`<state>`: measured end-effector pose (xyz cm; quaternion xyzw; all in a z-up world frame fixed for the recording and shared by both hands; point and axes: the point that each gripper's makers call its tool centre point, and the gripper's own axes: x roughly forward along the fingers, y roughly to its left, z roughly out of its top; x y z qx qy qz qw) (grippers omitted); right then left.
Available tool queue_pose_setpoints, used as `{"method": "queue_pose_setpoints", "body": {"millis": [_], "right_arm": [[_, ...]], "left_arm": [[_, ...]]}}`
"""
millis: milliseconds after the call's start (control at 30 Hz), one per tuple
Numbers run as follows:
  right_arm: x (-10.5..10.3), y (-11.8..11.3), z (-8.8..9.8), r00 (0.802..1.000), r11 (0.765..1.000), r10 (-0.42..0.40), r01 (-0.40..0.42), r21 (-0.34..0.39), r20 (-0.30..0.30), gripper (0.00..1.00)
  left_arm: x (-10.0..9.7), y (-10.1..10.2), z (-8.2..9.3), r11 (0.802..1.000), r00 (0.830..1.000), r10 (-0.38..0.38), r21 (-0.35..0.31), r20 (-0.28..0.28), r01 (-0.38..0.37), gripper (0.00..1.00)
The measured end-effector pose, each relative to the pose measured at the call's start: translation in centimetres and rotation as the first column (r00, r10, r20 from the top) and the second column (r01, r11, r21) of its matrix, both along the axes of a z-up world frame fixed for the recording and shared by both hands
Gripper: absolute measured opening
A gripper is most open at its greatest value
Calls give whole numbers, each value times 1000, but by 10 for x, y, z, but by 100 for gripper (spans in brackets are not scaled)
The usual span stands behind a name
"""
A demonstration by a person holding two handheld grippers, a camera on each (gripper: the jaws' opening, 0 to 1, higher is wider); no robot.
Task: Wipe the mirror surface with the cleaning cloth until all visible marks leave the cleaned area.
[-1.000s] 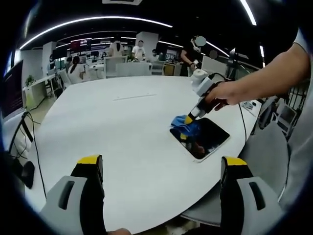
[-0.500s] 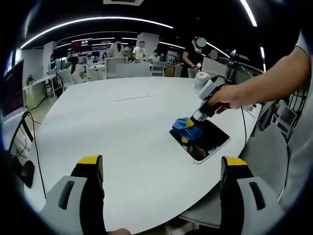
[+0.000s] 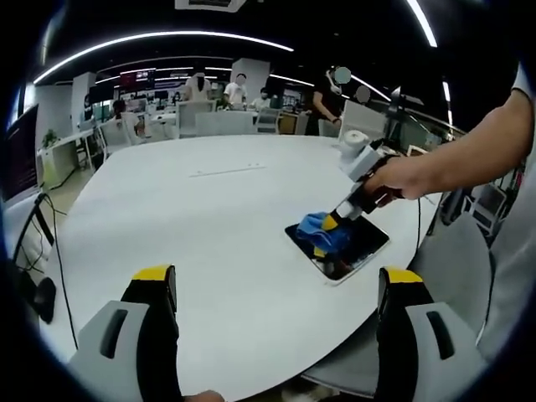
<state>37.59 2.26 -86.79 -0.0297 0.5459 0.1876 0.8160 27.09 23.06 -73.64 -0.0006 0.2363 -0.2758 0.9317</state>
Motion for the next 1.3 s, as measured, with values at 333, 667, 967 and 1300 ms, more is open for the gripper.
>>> {"method": "queue_pose_setpoints", "body": {"millis": [333, 667, 967, 1300], "right_arm": [[-16, 0, 0, 1000, 1000, 10, -10, 2, 4, 0], [-29, 0, 0, 1000, 1000, -5, 5, 26, -1, 0], [-42, 0, 0, 1000, 999, -12, 13, 34, -5, 0], [-57, 1, 1, 1000, 999, -7, 7, 41, -7, 0]], "left_arm": [[-3, -5, 0, 1000, 1000, -12, 7, 4, 12, 99], [-8, -11, -1, 1000, 1000, -24, 12, -1, 24, 99], [-8, -16, 2, 1000, 1000, -27, 4, 12, 27, 99], [-14, -22, 3, 999, 999, -38, 8, 11, 38, 99]]}}
